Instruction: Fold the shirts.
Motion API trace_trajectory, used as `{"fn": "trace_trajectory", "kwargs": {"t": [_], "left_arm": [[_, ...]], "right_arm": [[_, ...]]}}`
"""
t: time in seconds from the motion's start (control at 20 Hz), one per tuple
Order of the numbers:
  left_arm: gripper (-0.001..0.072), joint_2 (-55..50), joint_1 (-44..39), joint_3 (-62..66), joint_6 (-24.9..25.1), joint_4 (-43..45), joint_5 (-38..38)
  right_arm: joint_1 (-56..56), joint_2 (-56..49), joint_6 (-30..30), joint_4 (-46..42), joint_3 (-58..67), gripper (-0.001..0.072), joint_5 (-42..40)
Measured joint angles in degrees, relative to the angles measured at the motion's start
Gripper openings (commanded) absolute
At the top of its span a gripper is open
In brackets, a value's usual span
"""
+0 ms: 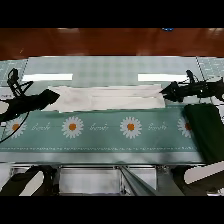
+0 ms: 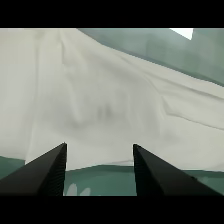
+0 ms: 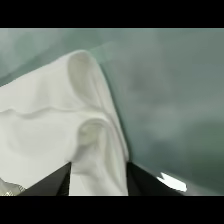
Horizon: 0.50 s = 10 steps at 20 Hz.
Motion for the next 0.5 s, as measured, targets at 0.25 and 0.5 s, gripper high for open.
{"fn": "trace_trajectory", "kwargs": {"t": [0.25, 0.5], "left_arm": [[0.0020, 0.26, -0.59, -0.35, 0.02, -0.68, 0.33], [0.0014, -1.29, -2.97, 3.69, 3.91, -1.20, -2.10]], "right_arm": [[4.55, -3.19, -0.13, -0.33, 4.66, 0.0024, 0.28], [5.99, 0.72, -0.17, -4.37, 7.67, 0.0024, 3.69]]}}
